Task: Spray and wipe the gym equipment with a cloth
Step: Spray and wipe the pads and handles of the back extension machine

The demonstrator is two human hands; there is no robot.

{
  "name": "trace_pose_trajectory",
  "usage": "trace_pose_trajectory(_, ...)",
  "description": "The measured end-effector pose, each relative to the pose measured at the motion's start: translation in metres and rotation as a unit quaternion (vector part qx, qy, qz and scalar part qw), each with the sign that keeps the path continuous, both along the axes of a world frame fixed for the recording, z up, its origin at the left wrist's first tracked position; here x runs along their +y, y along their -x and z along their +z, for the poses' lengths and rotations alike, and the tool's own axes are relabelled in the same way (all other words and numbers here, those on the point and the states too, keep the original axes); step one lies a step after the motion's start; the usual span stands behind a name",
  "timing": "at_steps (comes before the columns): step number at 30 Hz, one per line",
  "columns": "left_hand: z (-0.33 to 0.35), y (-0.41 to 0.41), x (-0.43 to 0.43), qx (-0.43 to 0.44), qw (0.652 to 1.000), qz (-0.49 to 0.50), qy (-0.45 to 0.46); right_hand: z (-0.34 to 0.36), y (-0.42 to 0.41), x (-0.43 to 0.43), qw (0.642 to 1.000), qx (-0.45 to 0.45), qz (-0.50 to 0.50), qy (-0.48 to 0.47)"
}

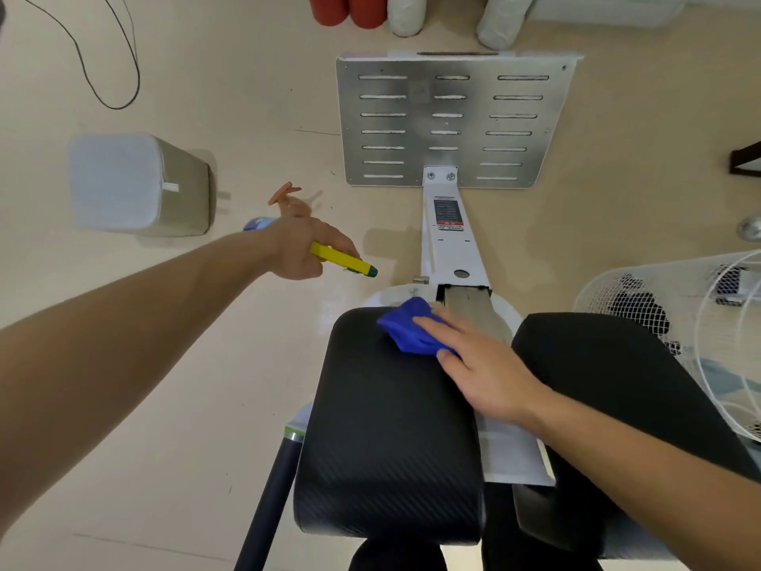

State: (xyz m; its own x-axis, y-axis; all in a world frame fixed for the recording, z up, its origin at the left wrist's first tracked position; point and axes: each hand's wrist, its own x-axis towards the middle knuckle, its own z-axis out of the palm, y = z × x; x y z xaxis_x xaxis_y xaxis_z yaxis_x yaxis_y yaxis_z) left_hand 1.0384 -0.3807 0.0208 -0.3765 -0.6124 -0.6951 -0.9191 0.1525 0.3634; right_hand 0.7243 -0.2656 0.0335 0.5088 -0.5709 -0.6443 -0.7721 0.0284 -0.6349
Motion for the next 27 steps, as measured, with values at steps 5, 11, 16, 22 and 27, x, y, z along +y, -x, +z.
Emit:
trace_pose_trajectory(5, -0.007, -0.006, 0.019, 0.030, 0.999, 0.015, -0.003, 0.055, -0.002, 0.036, 0.991, -0.092, 0.090, 0.027)
trace_pose_trajectory(11, -0.003, -0.013, 0.038, 0.021, 1.000, 0.018, -0.011, 0.009, -0.067, -0.013, 0.978, -0.090, 0.185, 0.040)
trace_pose_trajectory(16, 0.009, -0.026, 0.048, 0.002, 0.999, 0.051, -0.002, -0.042, -0.079, -0.058, 0.998, -0.023, 0.059, -0.020)
trace_pose_trajectory(22, 0.034, -0.040, 0.063, 0.016, 0.999, 0.042, -0.006, 0.021, -0.062, -0.002, 0.995, -0.010, 0.097, 0.035)
trace_pose_trajectory(27, 0.068, -0.053, 0.080, 0.045, 0.996, 0.078, -0.006, 0.090, -0.074, 0.068, 0.962, -0.139, 0.227, 0.057)
